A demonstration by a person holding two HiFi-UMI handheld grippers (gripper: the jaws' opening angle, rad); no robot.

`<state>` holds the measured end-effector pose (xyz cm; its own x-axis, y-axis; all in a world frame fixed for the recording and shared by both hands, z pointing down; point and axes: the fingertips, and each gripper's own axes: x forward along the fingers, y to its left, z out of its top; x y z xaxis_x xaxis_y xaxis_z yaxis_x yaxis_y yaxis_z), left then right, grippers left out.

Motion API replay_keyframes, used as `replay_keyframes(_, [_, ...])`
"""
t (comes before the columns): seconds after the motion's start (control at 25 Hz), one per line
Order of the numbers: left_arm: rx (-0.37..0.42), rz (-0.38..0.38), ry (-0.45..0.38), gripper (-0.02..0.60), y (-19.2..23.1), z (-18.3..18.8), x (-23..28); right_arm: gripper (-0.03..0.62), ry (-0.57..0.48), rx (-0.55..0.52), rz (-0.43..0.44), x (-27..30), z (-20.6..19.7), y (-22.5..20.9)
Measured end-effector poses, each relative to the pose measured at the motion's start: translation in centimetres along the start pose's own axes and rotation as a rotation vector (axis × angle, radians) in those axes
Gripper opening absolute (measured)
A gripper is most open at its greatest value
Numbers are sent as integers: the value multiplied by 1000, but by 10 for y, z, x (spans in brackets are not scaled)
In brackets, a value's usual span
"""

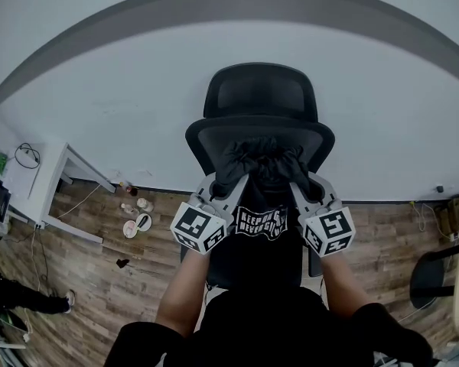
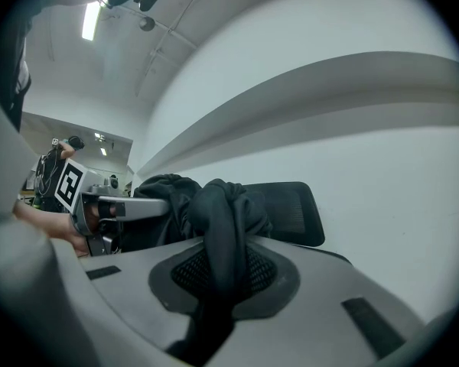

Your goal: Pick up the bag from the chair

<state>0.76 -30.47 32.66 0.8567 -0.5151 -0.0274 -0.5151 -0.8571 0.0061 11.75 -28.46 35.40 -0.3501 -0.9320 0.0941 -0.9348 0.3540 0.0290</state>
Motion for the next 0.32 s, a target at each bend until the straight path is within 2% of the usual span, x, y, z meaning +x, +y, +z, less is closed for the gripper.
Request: replay_keyframes(0.32, [-19,3,7,43,7,-7,-2,64,2,3,5,7,-6,4])
